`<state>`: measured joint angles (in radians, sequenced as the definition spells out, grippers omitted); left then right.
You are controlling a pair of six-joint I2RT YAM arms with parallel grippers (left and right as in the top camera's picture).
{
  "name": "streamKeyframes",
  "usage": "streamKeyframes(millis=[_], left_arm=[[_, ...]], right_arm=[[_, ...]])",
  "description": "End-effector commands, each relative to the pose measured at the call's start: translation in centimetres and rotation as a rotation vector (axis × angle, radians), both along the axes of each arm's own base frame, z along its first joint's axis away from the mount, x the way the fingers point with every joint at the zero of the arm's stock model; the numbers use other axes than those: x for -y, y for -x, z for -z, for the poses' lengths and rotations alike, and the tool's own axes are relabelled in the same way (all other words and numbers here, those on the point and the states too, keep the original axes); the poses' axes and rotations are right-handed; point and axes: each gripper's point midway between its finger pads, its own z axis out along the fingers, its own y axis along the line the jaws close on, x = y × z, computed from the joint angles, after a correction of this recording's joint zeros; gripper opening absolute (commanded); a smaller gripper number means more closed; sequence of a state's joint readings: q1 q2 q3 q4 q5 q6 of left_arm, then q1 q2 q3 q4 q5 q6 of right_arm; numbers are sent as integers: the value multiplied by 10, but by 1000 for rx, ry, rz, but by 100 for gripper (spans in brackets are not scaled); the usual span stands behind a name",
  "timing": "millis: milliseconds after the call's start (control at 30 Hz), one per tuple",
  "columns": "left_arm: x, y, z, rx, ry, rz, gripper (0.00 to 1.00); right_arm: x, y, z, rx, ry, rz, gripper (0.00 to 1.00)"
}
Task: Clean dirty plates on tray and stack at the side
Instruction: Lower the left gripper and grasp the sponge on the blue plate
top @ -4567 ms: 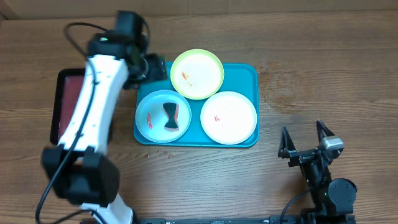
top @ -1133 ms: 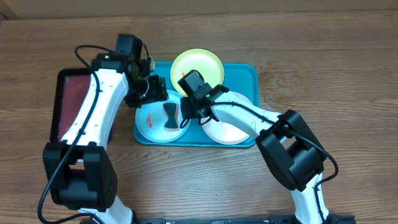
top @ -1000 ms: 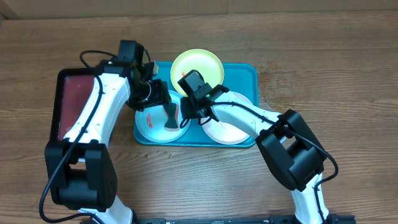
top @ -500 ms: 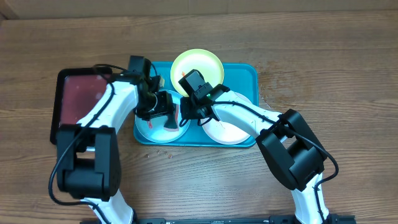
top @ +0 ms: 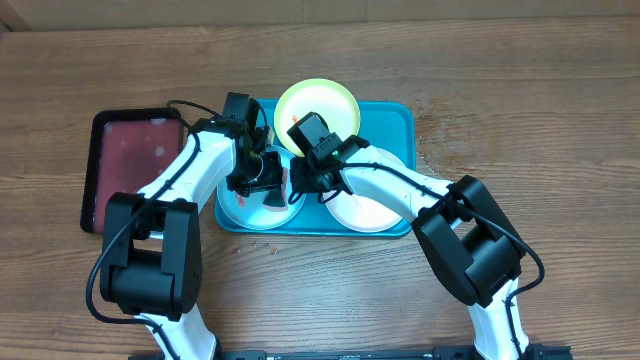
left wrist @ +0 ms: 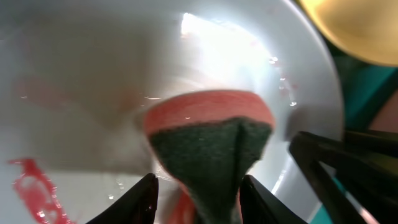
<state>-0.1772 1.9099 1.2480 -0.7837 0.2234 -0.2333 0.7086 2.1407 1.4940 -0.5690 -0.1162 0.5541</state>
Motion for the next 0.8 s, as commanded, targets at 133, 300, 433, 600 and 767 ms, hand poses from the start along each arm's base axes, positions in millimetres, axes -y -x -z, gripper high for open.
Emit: streamKeyframes(millis=[133,300,433,600,767], left_arm=[[-17,14,22,-44,-88,-47,27],[-56,16,24,-41,-305,-149,24],[-84,19,20,-34,-462,-175,12],[-106,16,12,-3,-597,-184,6],[-115,8,4,31,-656,-194,4]], right_arm=[[-6,0,-2,-5,-19,-2,13],[-5,0,-2,-6,-18,-3,13],[-5,0,-2,-8,-16,-2,13],[-4,-1,-1,-3,-11,1,13],[-1,-2,0,3,8,8,10]])
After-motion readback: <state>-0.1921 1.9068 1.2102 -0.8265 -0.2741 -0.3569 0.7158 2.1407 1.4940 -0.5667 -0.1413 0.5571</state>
